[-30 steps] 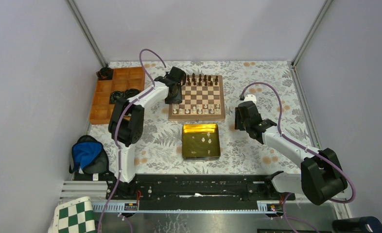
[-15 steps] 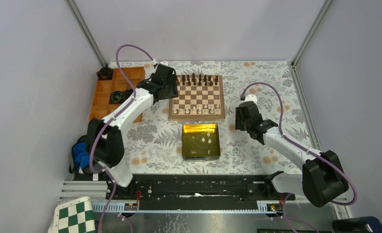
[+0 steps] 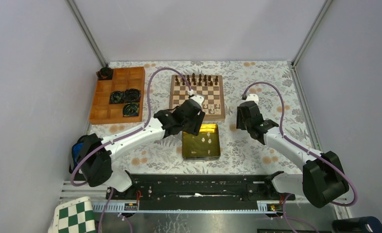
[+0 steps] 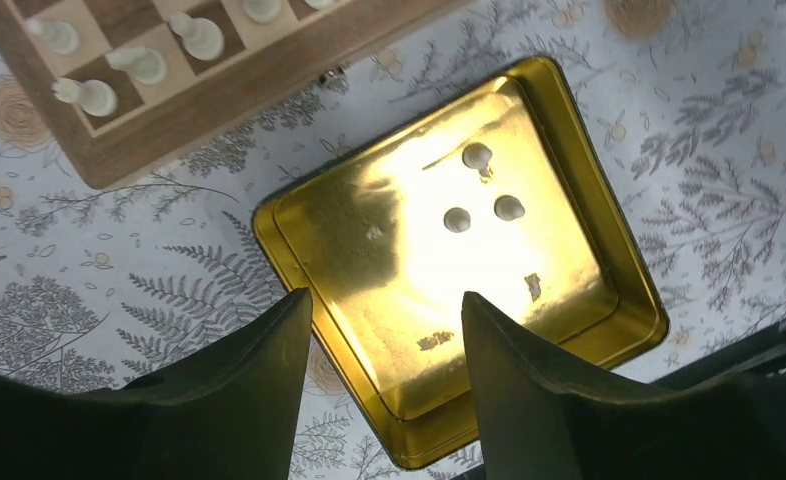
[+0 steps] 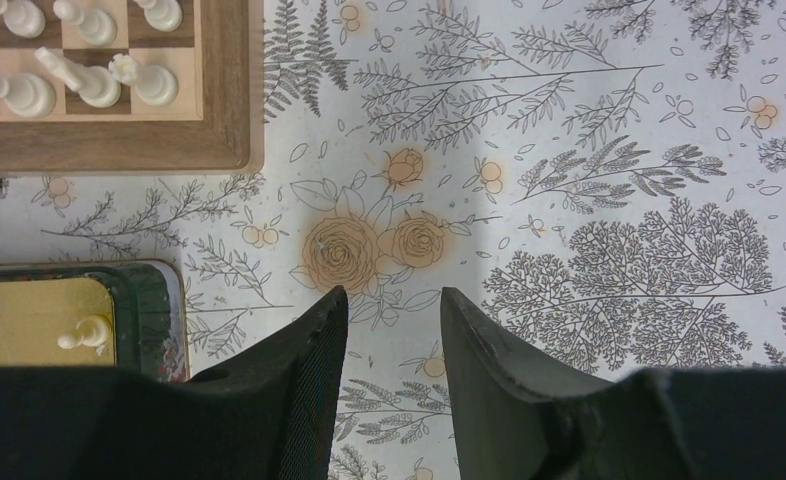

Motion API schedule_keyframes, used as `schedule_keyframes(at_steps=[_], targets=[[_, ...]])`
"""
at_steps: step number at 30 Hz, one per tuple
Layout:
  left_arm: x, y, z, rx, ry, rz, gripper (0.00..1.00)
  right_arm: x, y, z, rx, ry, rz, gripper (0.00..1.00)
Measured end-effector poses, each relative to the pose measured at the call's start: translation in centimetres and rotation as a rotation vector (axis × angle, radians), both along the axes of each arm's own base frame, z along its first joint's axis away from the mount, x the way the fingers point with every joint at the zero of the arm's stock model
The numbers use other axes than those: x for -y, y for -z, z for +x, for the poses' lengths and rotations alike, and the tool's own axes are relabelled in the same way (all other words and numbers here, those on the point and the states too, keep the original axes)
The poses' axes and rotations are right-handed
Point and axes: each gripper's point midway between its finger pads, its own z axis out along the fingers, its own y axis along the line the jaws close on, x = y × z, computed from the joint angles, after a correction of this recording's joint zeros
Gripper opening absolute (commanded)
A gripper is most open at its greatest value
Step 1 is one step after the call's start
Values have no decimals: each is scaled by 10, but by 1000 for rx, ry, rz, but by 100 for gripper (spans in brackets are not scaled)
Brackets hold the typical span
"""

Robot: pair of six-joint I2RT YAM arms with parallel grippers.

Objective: Set up the chess pieces on the board
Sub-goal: Pick up the chess piece from the storage box.

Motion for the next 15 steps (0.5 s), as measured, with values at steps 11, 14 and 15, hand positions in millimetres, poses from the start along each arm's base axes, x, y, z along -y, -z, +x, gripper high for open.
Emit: schedule_keyframes(at_steps=[11, 14, 15], targets=[[27, 30, -37, -37, 182, 41, 61, 20, -2, 13, 26, 81, -1, 56], [36, 45, -41, -52, 218, 60, 60, 27, 0, 17, 28, 104, 0, 62], [39, 50, -42, -59, 228, 67, 60, 29, 1, 19, 29, 113, 0, 62]])
